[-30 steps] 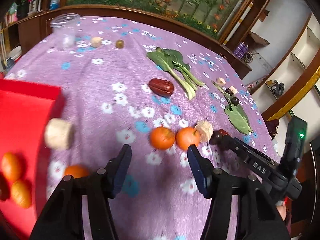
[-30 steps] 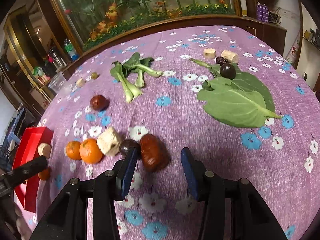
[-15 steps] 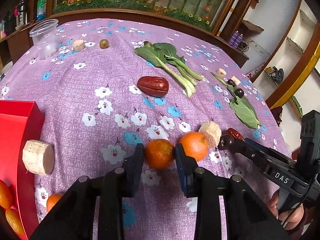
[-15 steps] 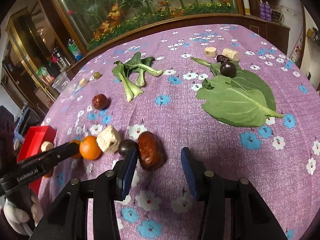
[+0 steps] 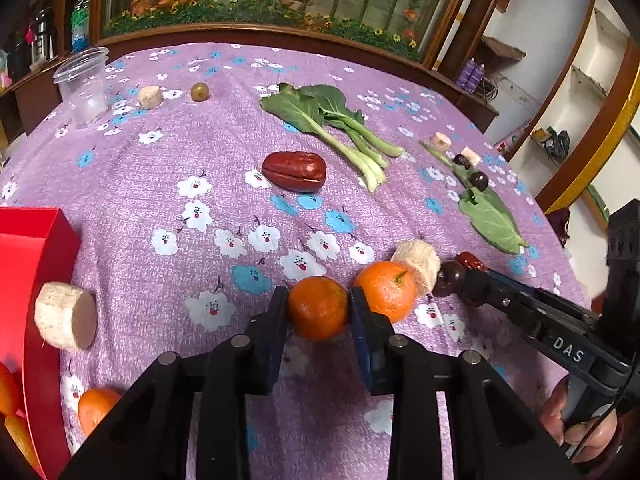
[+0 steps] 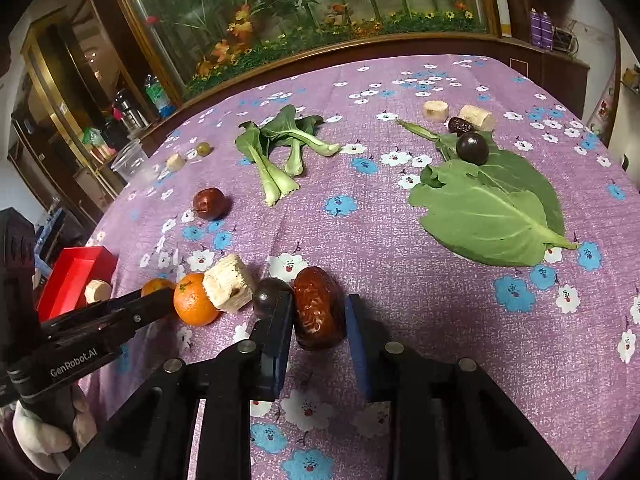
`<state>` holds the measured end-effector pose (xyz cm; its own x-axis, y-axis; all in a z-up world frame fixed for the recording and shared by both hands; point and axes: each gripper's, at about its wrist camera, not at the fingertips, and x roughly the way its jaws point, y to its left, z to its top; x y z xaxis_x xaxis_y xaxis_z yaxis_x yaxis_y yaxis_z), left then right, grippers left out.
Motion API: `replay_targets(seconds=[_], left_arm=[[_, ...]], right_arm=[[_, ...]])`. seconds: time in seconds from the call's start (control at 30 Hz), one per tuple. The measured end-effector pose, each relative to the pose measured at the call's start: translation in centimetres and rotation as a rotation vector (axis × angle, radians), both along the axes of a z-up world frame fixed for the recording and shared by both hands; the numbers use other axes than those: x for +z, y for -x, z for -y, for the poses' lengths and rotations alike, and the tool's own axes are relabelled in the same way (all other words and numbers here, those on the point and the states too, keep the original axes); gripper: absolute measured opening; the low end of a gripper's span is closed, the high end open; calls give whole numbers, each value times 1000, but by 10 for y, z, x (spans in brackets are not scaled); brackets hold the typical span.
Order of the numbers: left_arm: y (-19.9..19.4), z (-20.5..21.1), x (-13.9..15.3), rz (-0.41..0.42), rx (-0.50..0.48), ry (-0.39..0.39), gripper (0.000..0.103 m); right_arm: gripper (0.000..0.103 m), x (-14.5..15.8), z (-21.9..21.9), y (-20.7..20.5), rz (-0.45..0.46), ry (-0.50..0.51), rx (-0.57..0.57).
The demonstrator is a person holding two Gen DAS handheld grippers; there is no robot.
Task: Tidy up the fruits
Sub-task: 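Place the orange and red date into the red tray, opening both grippers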
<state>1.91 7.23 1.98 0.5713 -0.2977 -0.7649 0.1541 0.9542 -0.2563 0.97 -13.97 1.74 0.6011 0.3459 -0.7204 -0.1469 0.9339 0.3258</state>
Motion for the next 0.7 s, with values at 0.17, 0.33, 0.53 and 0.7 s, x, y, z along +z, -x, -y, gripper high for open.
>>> replay_targets(seconds=[0.17, 0.33, 0.53, 0.7], left_arm=[[15, -15, 16, 33, 36, 51, 29], [40, -46, 37, 76, 97, 101, 29], [80, -106, 64, 151, 223, 75, 29], [111, -165, 71, 186, 349, 53, 29]], right_arm=[[28, 5, 7, 4, 24, -36, -20], [28, 7, 12, 7, 37, -86, -26], [29, 14, 12, 17, 25, -130, -31], [29, 38, -20, 33, 25, -172, 53]])
